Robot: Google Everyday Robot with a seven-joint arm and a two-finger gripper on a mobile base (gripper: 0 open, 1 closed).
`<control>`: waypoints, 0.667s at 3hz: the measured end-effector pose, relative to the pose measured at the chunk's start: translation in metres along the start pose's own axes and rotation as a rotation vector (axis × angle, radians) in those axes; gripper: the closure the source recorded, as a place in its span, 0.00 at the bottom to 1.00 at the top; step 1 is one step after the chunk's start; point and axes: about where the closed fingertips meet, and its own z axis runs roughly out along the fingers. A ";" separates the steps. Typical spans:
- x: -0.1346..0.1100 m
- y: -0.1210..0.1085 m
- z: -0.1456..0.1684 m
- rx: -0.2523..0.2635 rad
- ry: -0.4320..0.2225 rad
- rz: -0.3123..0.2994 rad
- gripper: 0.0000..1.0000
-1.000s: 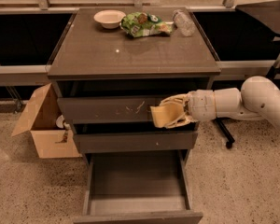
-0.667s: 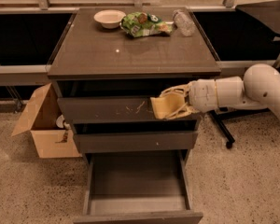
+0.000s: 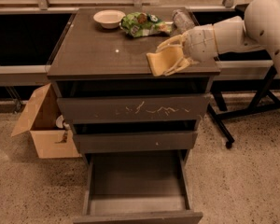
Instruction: Pick sponge from bottom drawer and place on counter
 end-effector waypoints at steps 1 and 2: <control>0.000 0.000 0.000 0.001 0.000 0.000 1.00; 0.005 -0.017 0.003 0.053 0.009 0.008 1.00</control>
Offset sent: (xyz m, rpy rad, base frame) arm 0.0375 0.0033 0.0275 0.0931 -0.0544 -0.1016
